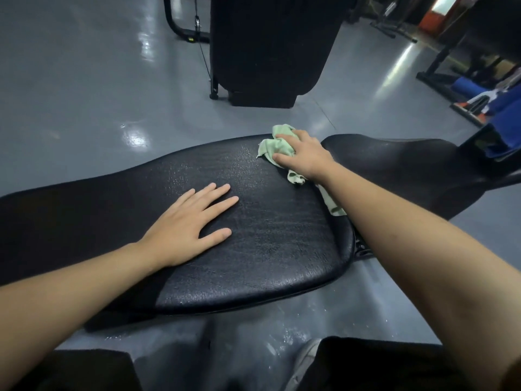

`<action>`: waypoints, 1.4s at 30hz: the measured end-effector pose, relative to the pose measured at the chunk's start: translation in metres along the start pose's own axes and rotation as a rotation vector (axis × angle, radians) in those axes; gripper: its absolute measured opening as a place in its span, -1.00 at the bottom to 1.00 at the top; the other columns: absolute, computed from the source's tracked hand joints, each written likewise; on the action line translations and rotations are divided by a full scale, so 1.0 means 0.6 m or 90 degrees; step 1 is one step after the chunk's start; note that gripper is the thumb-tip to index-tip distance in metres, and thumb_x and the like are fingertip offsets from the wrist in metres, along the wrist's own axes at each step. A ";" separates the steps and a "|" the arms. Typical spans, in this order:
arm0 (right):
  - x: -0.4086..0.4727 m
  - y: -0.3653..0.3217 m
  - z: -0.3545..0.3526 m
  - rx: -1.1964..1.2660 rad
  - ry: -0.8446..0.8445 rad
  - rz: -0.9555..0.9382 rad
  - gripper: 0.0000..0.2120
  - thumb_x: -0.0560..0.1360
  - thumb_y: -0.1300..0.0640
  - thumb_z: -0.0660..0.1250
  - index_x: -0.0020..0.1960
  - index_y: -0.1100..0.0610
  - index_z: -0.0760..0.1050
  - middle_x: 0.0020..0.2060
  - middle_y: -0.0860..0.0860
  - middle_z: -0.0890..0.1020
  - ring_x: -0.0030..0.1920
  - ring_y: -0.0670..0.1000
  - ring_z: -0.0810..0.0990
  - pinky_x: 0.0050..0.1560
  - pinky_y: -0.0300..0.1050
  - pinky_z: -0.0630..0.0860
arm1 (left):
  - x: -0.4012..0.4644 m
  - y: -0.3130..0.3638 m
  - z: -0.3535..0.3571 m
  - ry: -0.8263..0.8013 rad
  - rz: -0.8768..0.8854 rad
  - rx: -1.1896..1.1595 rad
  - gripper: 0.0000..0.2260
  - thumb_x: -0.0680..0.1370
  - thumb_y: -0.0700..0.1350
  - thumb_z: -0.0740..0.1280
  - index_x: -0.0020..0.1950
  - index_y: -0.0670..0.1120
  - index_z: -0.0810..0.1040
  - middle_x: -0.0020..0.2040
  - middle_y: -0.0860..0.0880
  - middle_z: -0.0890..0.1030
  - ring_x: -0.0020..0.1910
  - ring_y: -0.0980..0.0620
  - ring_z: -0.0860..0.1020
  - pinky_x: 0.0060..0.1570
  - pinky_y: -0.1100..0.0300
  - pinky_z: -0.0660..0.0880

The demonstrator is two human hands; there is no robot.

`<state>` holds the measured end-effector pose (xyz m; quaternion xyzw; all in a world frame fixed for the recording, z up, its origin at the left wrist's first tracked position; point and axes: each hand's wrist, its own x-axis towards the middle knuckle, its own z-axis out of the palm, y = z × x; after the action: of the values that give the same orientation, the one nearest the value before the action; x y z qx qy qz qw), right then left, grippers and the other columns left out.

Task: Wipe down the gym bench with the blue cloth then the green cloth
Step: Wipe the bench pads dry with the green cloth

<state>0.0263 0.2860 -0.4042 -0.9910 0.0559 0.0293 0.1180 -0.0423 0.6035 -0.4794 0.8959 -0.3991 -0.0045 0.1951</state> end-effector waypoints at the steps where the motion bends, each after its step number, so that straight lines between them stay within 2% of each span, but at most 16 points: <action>1: -0.011 0.001 0.001 0.002 0.003 0.002 -0.39 0.45 -0.36 0.16 0.49 -0.32 0.22 0.55 -0.13 0.14 0.50 0.04 0.16 0.34 0.17 0.31 | 0.000 0.000 -0.001 -0.003 -0.001 0.000 -0.41 0.60 0.39 -0.06 0.61 0.29 0.01 0.63 0.27 -0.08 0.61 0.21 -0.14 0.59 0.04 -0.11; 7: -0.100 0.010 0.010 0.006 0.020 -0.020 -0.42 0.50 -0.29 0.22 0.50 -0.28 0.25 0.59 -0.10 0.07 0.58 -0.02 -0.04 0.44 0.14 0.20 | 0.001 0.001 0.000 -0.010 -0.002 0.006 -0.40 0.58 0.42 -0.09 0.61 0.30 0.00 0.63 0.28 -0.08 0.61 0.22 -0.14 0.60 0.00 -0.08; 11: -0.150 0.018 0.021 -0.007 0.025 -0.068 -0.43 0.51 -0.30 0.21 0.49 -0.25 0.27 0.58 -0.07 0.10 0.58 -0.01 -0.01 0.49 0.11 0.17 | -0.001 0.001 -0.001 -0.009 -0.001 0.006 -0.40 0.58 0.41 -0.09 0.61 0.29 0.01 0.63 0.27 -0.07 0.60 0.23 -0.14 0.60 0.00 -0.08; 14: -0.184 0.023 0.030 -0.037 0.039 -0.105 -0.36 0.44 -0.37 0.10 0.49 -0.24 0.28 0.57 -0.06 0.15 0.58 0.00 0.02 0.50 0.20 0.16 | 0.000 0.000 0.000 -0.008 0.001 0.006 -0.39 0.58 0.41 -0.09 0.61 0.28 0.03 0.63 0.26 -0.06 0.61 0.22 -0.13 0.60 0.00 -0.07; 17: -0.229 0.025 0.037 -0.051 0.040 -0.110 -0.34 0.41 -0.40 0.04 0.48 -0.26 0.27 0.58 -0.09 0.14 0.58 0.00 0.00 0.50 0.20 0.12 | 0.000 -0.001 0.001 -0.006 0.005 0.005 -0.39 0.58 0.41 -0.08 0.61 0.27 0.04 0.63 0.26 -0.04 0.61 0.21 -0.11 0.60 0.00 -0.07; 24: -0.322 0.017 0.052 -0.063 0.055 -0.136 -0.37 0.45 -0.36 0.04 0.49 -0.25 0.27 0.59 -0.10 0.14 0.60 0.01 -0.03 0.52 0.26 -0.03 | -0.002 -0.002 0.001 -0.013 0.011 0.012 -0.37 0.57 0.42 -0.10 0.62 0.25 0.04 0.64 0.22 -0.03 0.62 0.17 -0.08 0.59 0.04 -0.10; 30: -0.372 0.004 0.068 -0.060 0.047 -0.219 -0.40 0.50 -0.29 0.12 0.52 -0.18 0.28 0.57 -0.12 0.18 0.59 -0.01 0.03 0.50 0.20 0.06 | -0.011 -0.005 -0.002 -0.029 0.013 0.016 -0.34 0.55 0.44 -0.12 0.62 0.24 0.04 0.64 0.20 -0.03 0.62 0.15 -0.08 0.59 0.06 -0.10; 35: -0.382 -0.008 0.074 -0.128 0.020 -0.277 -0.34 0.54 -0.34 0.08 0.57 -0.11 0.20 0.60 -0.06 0.12 0.61 0.01 -0.01 0.52 0.22 0.09 | -0.019 -0.008 -0.007 -0.035 0.027 0.023 -0.28 0.52 0.48 -0.19 0.63 0.22 0.04 0.65 0.18 -0.02 0.62 0.12 -0.05 0.58 0.09 -0.10; 42: -0.361 -0.083 0.111 -0.202 0.000 -0.413 -0.26 0.54 -0.36 0.13 0.59 0.01 0.17 0.60 0.08 0.15 0.60 0.12 0.03 0.50 0.27 0.09 | -0.048 -0.033 -0.020 -0.035 0.053 0.038 -0.36 0.57 0.40 -0.08 0.62 0.22 0.09 0.64 0.20 0.01 0.62 0.14 0.01 0.57 0.11 -0.01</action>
<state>-0.1856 0.3727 -0.4421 -0.9632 -0.2666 -0.0016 -0.0339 -0.0459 0.6405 -0.4796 0.8835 -0.4411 -0.0088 0.1574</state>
